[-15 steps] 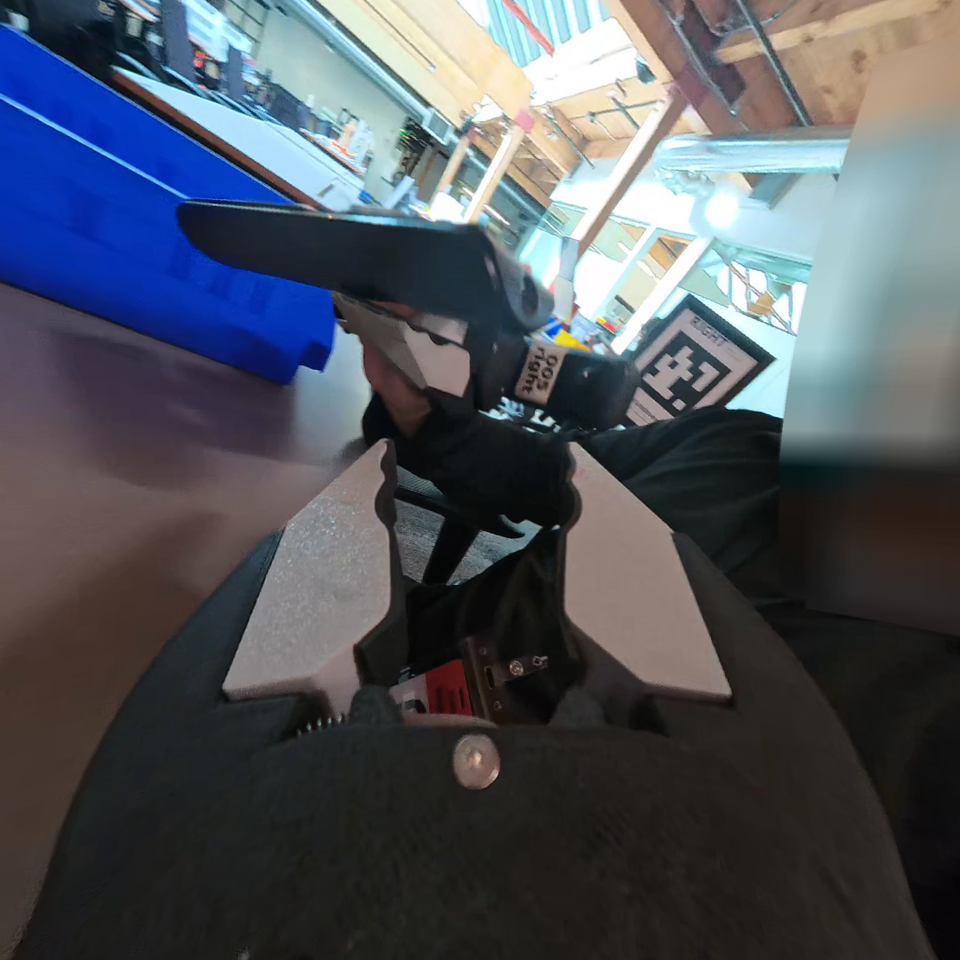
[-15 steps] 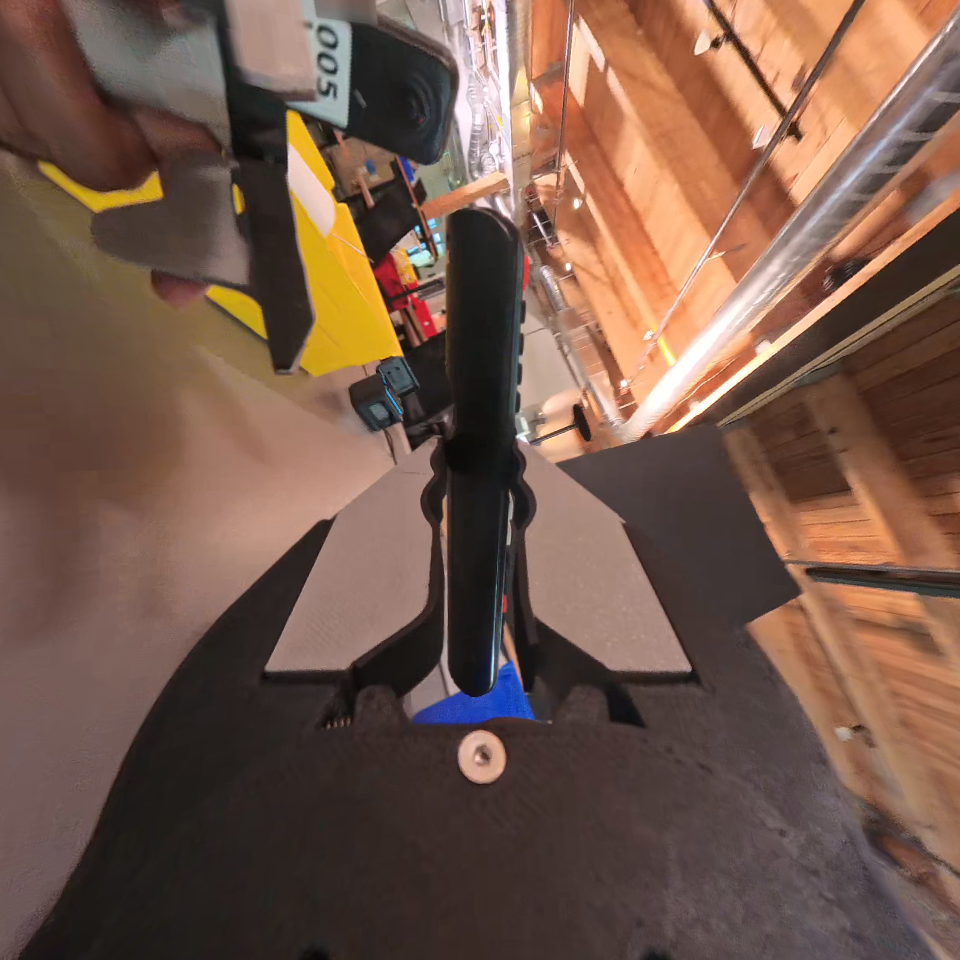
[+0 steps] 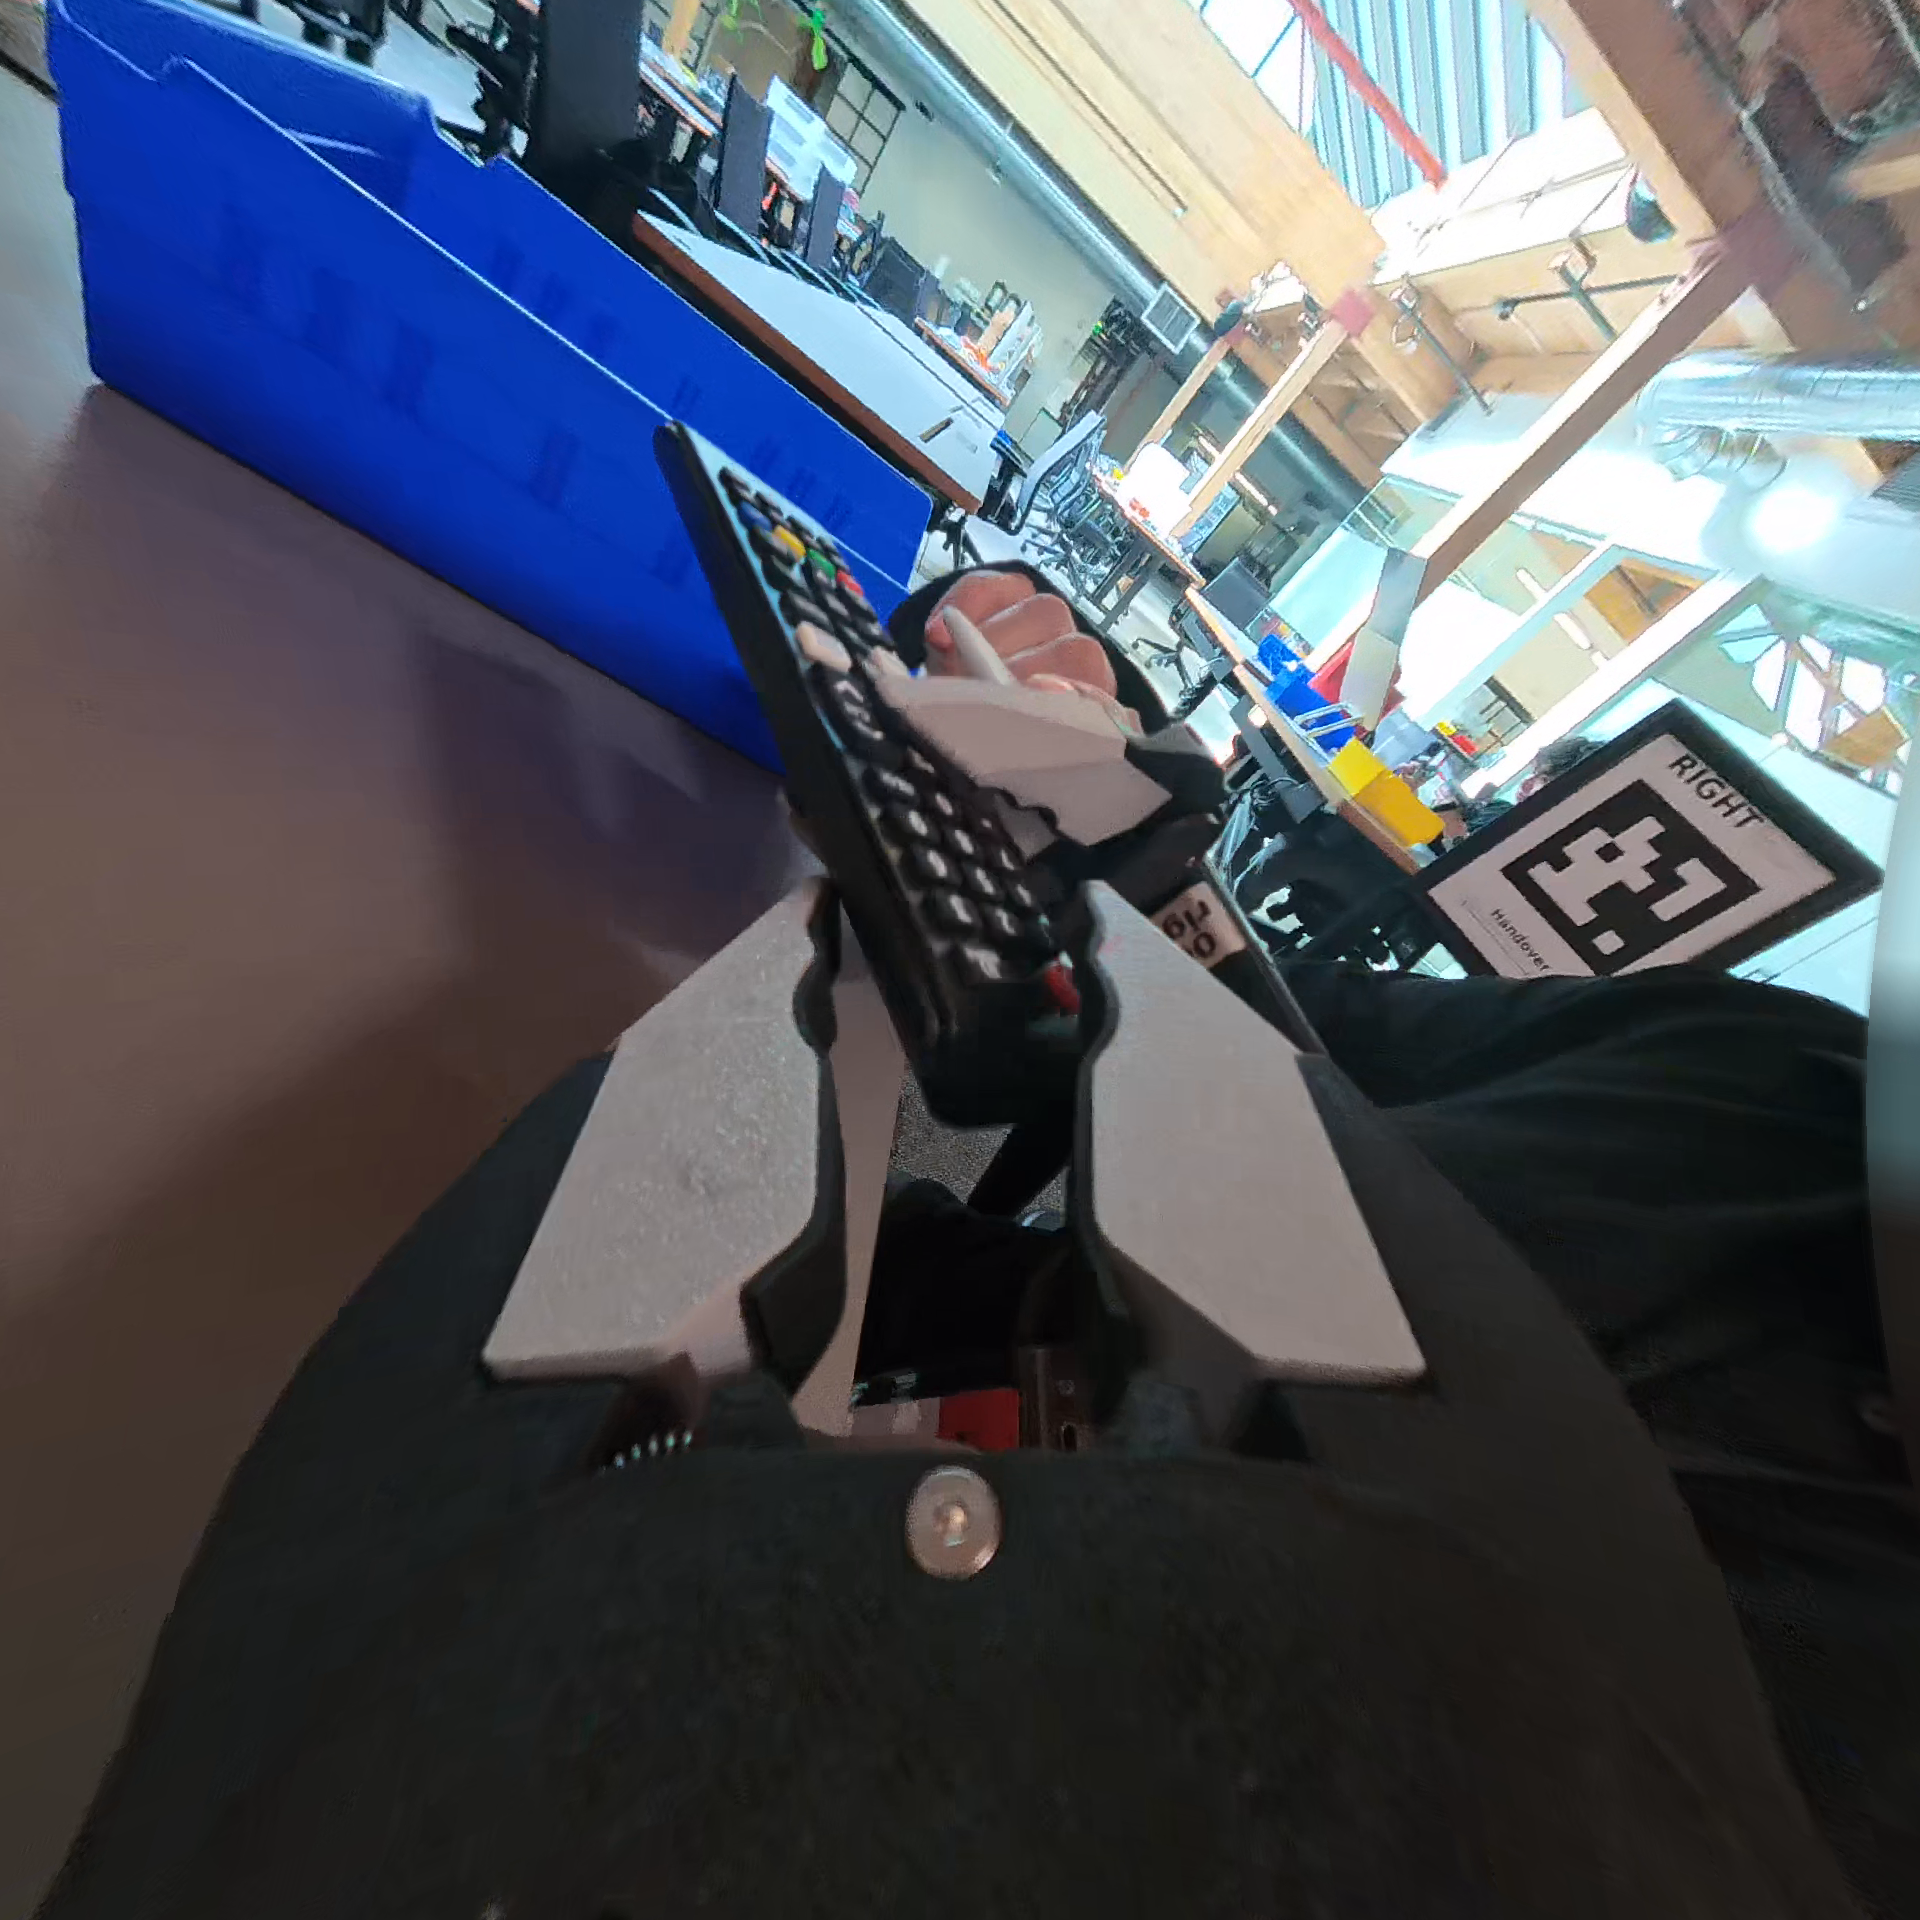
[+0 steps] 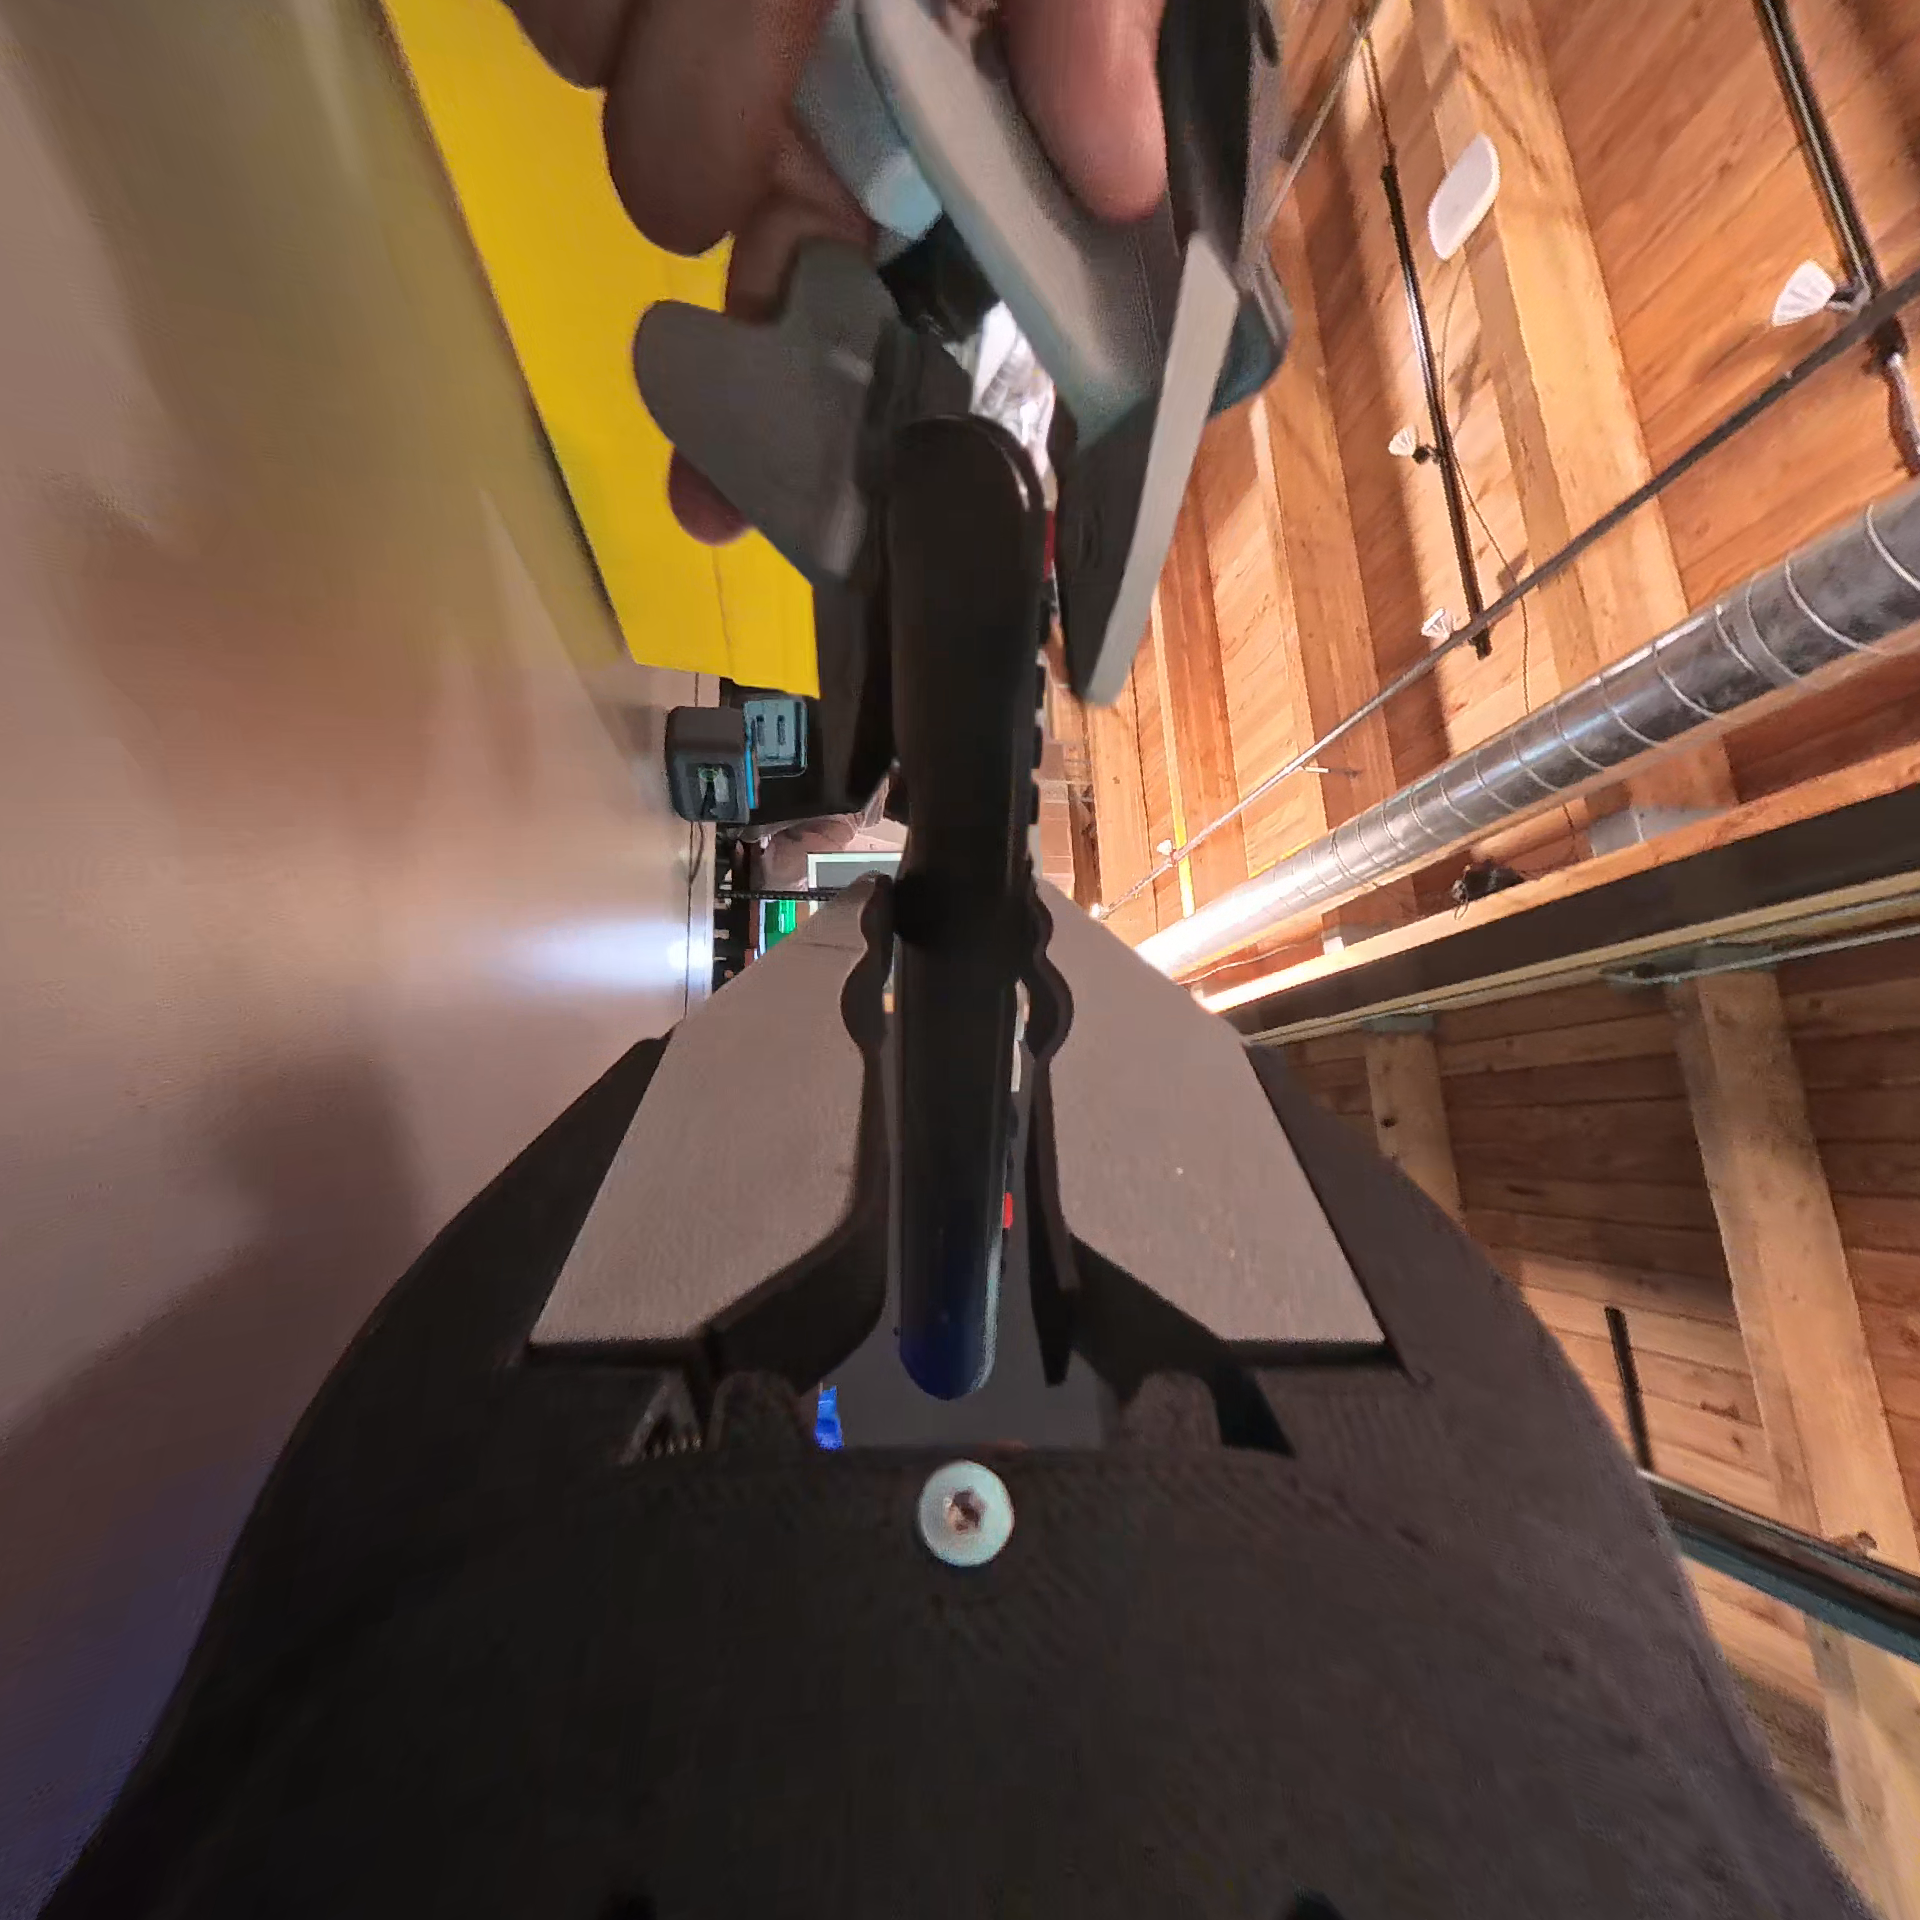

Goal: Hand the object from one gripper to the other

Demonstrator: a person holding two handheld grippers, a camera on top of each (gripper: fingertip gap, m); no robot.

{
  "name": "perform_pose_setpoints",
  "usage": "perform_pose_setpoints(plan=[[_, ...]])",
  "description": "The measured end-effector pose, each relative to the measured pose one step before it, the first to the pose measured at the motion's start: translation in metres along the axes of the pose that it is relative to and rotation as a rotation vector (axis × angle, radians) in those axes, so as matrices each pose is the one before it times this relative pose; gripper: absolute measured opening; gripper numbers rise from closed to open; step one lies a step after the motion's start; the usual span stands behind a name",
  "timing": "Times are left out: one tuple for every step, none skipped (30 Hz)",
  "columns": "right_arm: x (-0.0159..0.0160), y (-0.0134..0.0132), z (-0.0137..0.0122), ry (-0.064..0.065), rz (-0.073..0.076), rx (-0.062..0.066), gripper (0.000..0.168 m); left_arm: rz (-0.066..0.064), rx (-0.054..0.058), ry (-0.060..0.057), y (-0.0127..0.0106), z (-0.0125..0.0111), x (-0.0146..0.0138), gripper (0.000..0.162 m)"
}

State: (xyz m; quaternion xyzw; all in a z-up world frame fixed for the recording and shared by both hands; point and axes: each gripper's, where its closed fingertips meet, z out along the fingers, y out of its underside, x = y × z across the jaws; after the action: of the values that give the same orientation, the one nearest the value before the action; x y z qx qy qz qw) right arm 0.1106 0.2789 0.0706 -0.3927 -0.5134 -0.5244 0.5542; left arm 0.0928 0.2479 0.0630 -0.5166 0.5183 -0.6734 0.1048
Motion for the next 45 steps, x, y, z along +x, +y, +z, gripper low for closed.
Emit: perform_pose_setpoints(plan=[[-0.00158,-0.00252,0.00044,-0.0054,-0.0189,0.0012,0.020,0.0009,0.0027,-0.0028,0.00050,0.00052,-0.00176,0.040],[-0.00054,-0.00108,0.00008,-0.0022,-0.0168,-0.0005,0.021,-0.0015,0.0051,0.0074,0.00007,-0.00034,-0.00128,0.039],[-0.00156,-0.00047,0.00007,-0.0110,-0.0166,0.0023,0.021,-0.0169,0.0045,0.0065,0.00023,-0.00004,-0.00220,0.036],[-0.00235,-0.00012,0.00009,-0.0179,-0.0158,0.0029,0.021,-0.0236,0.0050,-0.0065,0.00049,0.00064,-0.00429,0.032],[-0.00253,0.00071,0.00042,-0.0178,-0.0140,-0.0045,0.021,-0.0065,0.0039,-0.0161,0.00075,0.00130,-0.00427,0.029],[-0.00271,0.00202,0.00101,-0.0162,-0.0104,-0.0130,0.022,0.0153,0.0071,-0.0222,-0.00026,0.00139,-0.00328,0.028],[-0.00246,0.00211,0.00134,-0.0127,-0.0059,-0.0128,0.023,0.0016,0.0115,-0.0200,-0.00116,0.00120,-0.00344,0.026],[-0.00123,0.00176,0.00130,-0.0038,-0.0001,-0.0082,0.025,0.0024,0.0190,-0.0128,-0.00231,0.00060,-0.00255,0.025],[0.00052,0.00168,0.00097,0.0070,0.0084,-0.0070,0.026,0.0138,0.0150,-0.0018,-0.00233,0.00040,-0.00057,0.025],[0.00127,0.00179,0.00101,0.0082,0.0109,-0.0110,0.027,0.0056,0.0132,-0.0041,-0.00217,0.00017,-0.00078,0.024],[0.00092,0.00182,0.00079,0.0010,0.0056,-0.0154,0.028,-0.0006,0.0236,-0.0120,-0.00336,-0.00028,-0.00169,0.024],[0.00071,0.00151,0.00068,-0.0026,0.0021,-0.0142,0.029,0.0033,0.0234,-0.0131,-0.00340,-0.00074,-0.00184,0.023],[0.00091,0.00139,0.00037,-0.0015,0.0053,-0.0085,0.030,0.0066,0.0196,-0.0131,-0.00295,-0.00073,-0.00197,0.023],[0.00069,0.00220,0.00025,-0.0014,0.0110,-0.0071,0.030,0.0076,0.0135,-0.0185,-0.00239,-0.00067,-0.00280,0.023],[-0.00004,0.00357,0.00042,-0.0028,0.0144,-0.0093,0.029,0.0022,0.0224,-0.0228,-0.00334,-0.00113,-0.00351,0.022],[-0.00029,0.00487,0.00030,-0.0017,0.0171,-0.0118,0.026,-0.0034,0.0276,-0.0199,-0.00392,-0.00154,-0.00357,0.022],[-0.00141,0.00537,0.00031,-0.0082,0.0229,-0.0107,0.020,-0.0016,0.0229,-0.0210,-0.00354,-0.00163,-0.00349,0.022],[-0.00178,0.00478,0.00037,-0.0142,0.0310,-0.0072,0.019,-0.0016,0.0204,-0.0182,-0.00334,-0.00192,-0.00290,0.022],[-0.00057,0.00502,0.00058,-0.0103,0.0399,-0.0098,0.019,-0.0048,0.0271,-0.0102,-0.00427,-0.00216,-0.00167,0.022],[0.00081,0.00400,0.00060,-0.0078,0.0420,-0.0078,0.022,-0.0084,0.0284,-0.0025,-0.00489,-0.00204,-0.00013,0.022],[0.00226,0.00151,0.00000,-0.0037,0.0318,-0.0034,0.023,-0.0099,0.0278,0.0068,-0.00514,-0.00182,0.00149,0.022],[0.00250,-0.00023,-0.00051,-0.0068,0.0342,0.0004,0.022,-0.0067,0.0293,0.0101,-0.00525,-0.00191,0.00207,0.022],[0.00195,-0.00080,-0.00074,-0.0131,0.0370,0.0033,0.020,0.0043,0.0276,0.0041,-0.00487,-0.00174,0.00130,0.022],[0.00206,-0.00175,-0.00112,-0.0132,0.0376,0.0060,0.018,0.0108,0.0231,-0.0088,-0.00407,-0.00168,-0.00049,0.022],[0.00230,-0.00223,-0.00143,-0.0148,0.0546,0.0065,0.016,0.0089,0.0180,-0.0046,-0.00342,-0.00156,-0.00007,0.022],[0.00135,-0.00224,-0.00150,-0.0276,0.0875,0.0035,0.017,-0.0014,0.0193,0.0142,-0.00370,-0.00146,0.00253,0.023],[0.00044,-0.00297,-0.00133,-0.0409,0.1060,0.0072,0.018,-0.0113,0.0259,0.0252,-0.00452,-0.00133,0.00445,0.022],[0.00040,-0.00393,-0.00136,-0.0442,0.1067,0.0131,0.019,-0.0134,0.0233,0.0315,-0.00438,-0.00095,0.00567,0.023],[-0.00029,-0.00419,-0.00148,-0.0477,0.1068,0.0153,0.021,-0.0063,0.0162,0.0334,-0.00319,-0.00047,0.00646,0.022],[-0.00212,-0.00464,-0.00136,-0.0559,0.1154,0.0202,0.022,0.0081,0.0074,0.0295,-0.00152,0.00009,0.00617,0.022],[-0.00405,-0.00511,-0.00091,-0.0623,0.1258,0.0295,0.031,0.0203,-0.0078,0.0301,0.00101,0.00093,0.00619,0.022],[-0.00533,-0.00506,-0.00014,-0.0663,0.1258,0.0389,0.040,0.0264,-0.0107,0.0235,0.00199,0.00108,0.00522,0.021],[-0.00586,-0.00425,0.00039,-0.0668,0.1160,0.0439,0.048,0.0332,0.0023,0.0035,0.00117,0.00094,0.00254,0.022],[-0.00435,-0.00298,0.00074,-0.0604,0.1038,0.0426,0.056,0.0325,-0.0006,-0.0018,0.00171,0.00110,0.00152,0.023],[-0.00275,-0.00233,0.00072,-0.0522,0.0937,0.0397,0.064,0.0273,-0.0012,0.0029,0.00150,0.00082,0.00180,0.022],[-0.00174,-0.00289,0.00022,-0.0442,0.0871,0.0399,0.072,0.0177,-0.0029,0.0103,0.00129,0.00060,0.00245,0.022],[-0.00165,-0.00404,-0.00035,-0.0398,0.0771,0.0421,0.071,0.0121,-0.0048,0.0178,0.00122,0.00053,0.00320,0.022],[-0.00140,-0.00451,-0.00051,-0.0341,0.0646,0.0414,0.065,0.0146,-0.0079,0.0247,0.00156,0.00045,0.00422,0.022],[-0.00109,-0.00390,-0.00039,-0.0274,0.0568,0.0343,0.060,0.0260,-0.0105,0.0219,0.00236,0.00061,0.00433,0.022],[-0.00205,-0.00361,-0.00038,-0.0290,0.0511,0.0286,0.057,0.0391,-0.0184,0.0101,0.00393,0.00104,0.00294,0.022],[-0.00338,-0.00438,-0.00069,-0.0343,0.0441,0.0298,0.054,0.0392,-0.0334,-0.0027,0.00636,0.00172,0.00112,0.022],[-0.00413,-0.00500,-0.00087,-0.0340,0.0373,0.0317,0.051,0.0328,-0.0413,-0.0104,0.00779,0.00238,0.00007,0.023],[-0.00069,-0.00275,-0.00079,-0.0088,0.0367,0.0160,0.056,0.0311,-0.0240,-0.0033,0.00537,0.00236,0.00137,0.023],[0.00195,0.00119,-0.00113,0.0065,0.0221,-0.0095,0.041,0.0241,-0.0108,0.0107,0.00293,0.00153,0.00353,0.023],[0.00091,0.00351,-0.00181,-0.0026,-0.0051,-0.0248,0.026,0.0139,-0.0137,0.0094,0.00253,0.00127,0.00285,0.023]])
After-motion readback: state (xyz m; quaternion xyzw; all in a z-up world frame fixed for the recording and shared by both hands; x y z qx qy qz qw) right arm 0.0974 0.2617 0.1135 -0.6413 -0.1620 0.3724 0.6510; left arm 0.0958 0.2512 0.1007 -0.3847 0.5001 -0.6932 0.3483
